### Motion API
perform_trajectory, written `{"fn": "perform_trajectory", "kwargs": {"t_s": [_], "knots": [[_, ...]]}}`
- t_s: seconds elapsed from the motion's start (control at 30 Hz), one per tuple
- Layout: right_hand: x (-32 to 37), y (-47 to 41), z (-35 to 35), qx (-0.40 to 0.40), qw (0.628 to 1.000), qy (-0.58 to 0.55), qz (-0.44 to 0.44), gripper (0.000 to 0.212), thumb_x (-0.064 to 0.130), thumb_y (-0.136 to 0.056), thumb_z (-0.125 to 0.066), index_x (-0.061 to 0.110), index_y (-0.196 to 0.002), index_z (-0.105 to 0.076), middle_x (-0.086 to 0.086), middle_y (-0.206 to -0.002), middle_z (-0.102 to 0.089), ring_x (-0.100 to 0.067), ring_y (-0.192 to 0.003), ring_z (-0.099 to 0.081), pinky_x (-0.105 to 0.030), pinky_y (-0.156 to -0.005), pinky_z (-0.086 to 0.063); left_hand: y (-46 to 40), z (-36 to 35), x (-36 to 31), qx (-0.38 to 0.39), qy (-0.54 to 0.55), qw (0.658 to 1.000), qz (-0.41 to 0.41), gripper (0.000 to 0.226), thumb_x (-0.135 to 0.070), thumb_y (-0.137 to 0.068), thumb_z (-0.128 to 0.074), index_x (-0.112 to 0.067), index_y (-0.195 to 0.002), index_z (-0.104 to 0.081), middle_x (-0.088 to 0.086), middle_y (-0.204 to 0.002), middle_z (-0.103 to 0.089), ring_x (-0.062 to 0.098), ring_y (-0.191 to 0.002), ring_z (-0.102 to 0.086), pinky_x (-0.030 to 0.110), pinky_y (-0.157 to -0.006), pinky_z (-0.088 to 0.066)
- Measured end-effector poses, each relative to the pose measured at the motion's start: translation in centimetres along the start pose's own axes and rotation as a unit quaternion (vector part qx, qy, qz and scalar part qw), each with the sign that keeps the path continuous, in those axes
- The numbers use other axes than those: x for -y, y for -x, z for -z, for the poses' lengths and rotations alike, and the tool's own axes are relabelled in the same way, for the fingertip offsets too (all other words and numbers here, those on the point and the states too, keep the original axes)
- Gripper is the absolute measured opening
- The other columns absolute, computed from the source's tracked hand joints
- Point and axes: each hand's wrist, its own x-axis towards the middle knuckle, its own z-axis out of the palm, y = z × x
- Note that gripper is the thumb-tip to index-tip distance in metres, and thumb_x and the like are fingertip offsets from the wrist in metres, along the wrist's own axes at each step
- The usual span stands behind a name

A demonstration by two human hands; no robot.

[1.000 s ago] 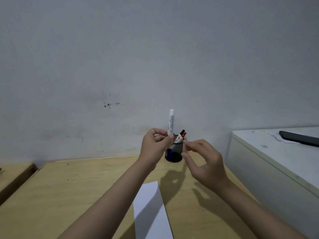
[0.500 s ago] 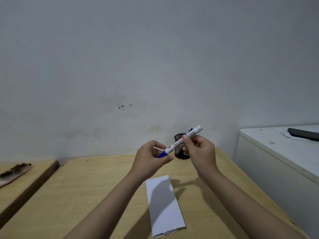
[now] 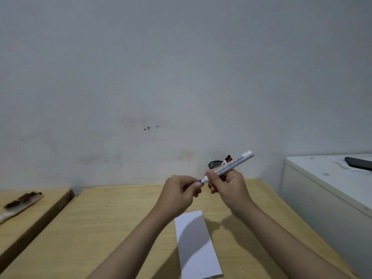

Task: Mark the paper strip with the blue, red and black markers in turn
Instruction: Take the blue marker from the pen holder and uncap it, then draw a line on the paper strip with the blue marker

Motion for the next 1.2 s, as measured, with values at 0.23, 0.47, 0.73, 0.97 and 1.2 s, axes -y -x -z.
{"fn": "perform_trajectory", "kwargs": {"t_s": [0.23, 0.47, 0.73, 0.97, 1.2], "knots": [[-0.4, -1.4, 0.9, -0.043, 0.996, -0.068, -0.027, 0.022, 0.012, -0.088, -0.062, -0.009, -0.085, -0.062, -0.012, -0.065, -0.051, -0.005, -0.042, -0.046, -0.023, -0.049, -0.044, -1.5, 1.5, 4.1, -0.007, 0.054, 0.996, 0.076, 0.016, -0.014, -0.085, -0.064, -0.015, -0.097, -0.074, -0.005, -0.073, -0.066, 0.008, -0.067, -0.057, 0.032, -0.075, -0.05], [-2.8, -1.1, 1.4, -0.046, 0.998, -0.03, -0.044, 0.032, 0.014, -0.087, -0.064, -0.018, -0.083, -0.063, -0.01, -0.058, -0.05, -0.007, -0.043, -0.047, -0.02, -0.047, -0.046, -3.3, 1.3, 9.5, -0.033, 0.016, 0.987, 0.159, 0.021, -0.001, -0.073, -0.072, -0.015, -0.089, -0.069, 0.007, -0.082, -0.063, 0.015, -0.069, -0.056, 0.025, -0.071, -0.046], [-5.2, -0.7, 1.5, -0.028, 0.998, 0.01, -0.062, 0.023, 0.012, -0.085, -0.066, 0.007, -0.063, -0.066, 0.001, -0.048, -0.052, -0.008, -0.041, -0.048, -0.02, -0.047, -0.046, -4.4, -0.9, 14.8, 0.023, -0.093, 0.972, 0.215, 0.016, 0.002, -0.077, -0.063, -0.009, -0.084, -0.072, 0.007, -0.088, -0.068, 0.02, -0.084, -0.062, 0.024, -0.072, -0.046], [-6.5, -0.7, 0.5, -0.006, 0.997, -0.015, -0.081, 0.013, 0.006, -0.079, -0.073, 0.01, -0.067, -0.071, 0.003, -0.051, -0.061, -0.009, -0.043, -0.048, -0.02, -0.046, -0.045, -3.7, -0.9, 15.8, 0.025, -0.06, 0.973, 0.22, 0.031, 0.002, -0.079, -0.063, -0.008, -0.108, -0.063, 0.005, -0.086, -0.06, 0.015, -0.076, -0.06, 0.01, -0.065, -0.043], [-8.3, -0.9, -2.1, -0.012, 0.989, -0.032, -0.146, 0.009, 0.012, -0.073, -0.078, 0.009, -0.074, -0.069, 0.006, -0.061, -0.068, -0.007, -0.056, -0.062, -0.026, -0.058, -0.055, 0.4, -0.1, 12.3, -0.032, 0.058, 0.974, 0.215, 0.031, -0.013, -0.074, -0.075, -0.015, -0.102, -0.062, 0.0, -0.101, -0.06, 0.013, -0.092, -0.056, 0.011, -0.063, -0.049]]}}
